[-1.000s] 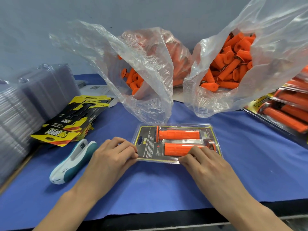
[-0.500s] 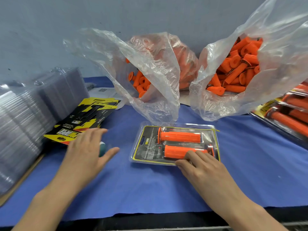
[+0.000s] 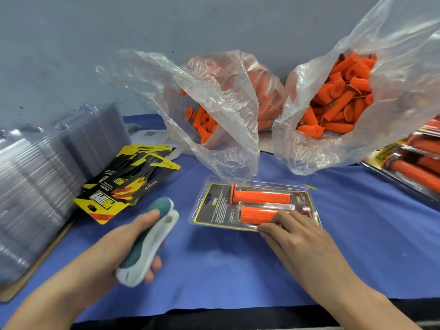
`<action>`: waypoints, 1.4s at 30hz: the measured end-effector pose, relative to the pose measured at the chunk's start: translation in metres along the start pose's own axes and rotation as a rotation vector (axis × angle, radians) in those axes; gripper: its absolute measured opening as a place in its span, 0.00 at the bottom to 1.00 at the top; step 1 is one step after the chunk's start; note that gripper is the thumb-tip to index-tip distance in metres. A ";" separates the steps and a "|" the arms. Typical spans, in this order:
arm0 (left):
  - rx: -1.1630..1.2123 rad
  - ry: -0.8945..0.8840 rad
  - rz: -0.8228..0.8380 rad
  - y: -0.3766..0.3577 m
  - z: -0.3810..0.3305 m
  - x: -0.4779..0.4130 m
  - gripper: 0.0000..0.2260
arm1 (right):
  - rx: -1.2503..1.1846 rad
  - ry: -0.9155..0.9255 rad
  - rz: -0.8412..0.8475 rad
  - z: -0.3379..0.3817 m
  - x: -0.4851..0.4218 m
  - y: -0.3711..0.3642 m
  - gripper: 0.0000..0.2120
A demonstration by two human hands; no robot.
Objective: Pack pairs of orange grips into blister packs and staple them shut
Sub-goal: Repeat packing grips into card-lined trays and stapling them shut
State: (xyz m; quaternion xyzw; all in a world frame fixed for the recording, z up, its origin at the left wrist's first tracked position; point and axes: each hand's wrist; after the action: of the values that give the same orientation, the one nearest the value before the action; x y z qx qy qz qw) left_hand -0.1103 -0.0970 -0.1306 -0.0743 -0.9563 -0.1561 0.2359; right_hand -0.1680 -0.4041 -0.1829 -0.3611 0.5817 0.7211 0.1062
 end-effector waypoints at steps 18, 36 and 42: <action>0.223 0.056 0.329 -0.073 -0.001 0.013 0.31 | 0.055 0.053 0.036 0.000 0.004 -0.001 0.12; 0.204 -0.004 0.272 -0.089 -0.002 -0.002 0.27 | 0.096 0.074 0.036 0.001 0.008 -0.004 0.10; 0.206 -0.002 0.237 -0.092 -0.002 -0.001 0.25 | 0.151 0.029 -0.017 0.012 0.002 -0.011 0.11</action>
State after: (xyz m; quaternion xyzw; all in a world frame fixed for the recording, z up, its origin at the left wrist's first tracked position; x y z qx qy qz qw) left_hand -0.1286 -0.1841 -0.1540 -0.1624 -0.9519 -0.0280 0.2582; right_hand -0.1683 -0.3907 -0.1920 -0.3674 0.6328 0.6690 0.1305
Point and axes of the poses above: each hand's wrist, its own x-axis away from the middle knuckle, its own y-axis out of the back of the hand, z = x × y, and after that the axes turned 5 degrees about -x, right-handed
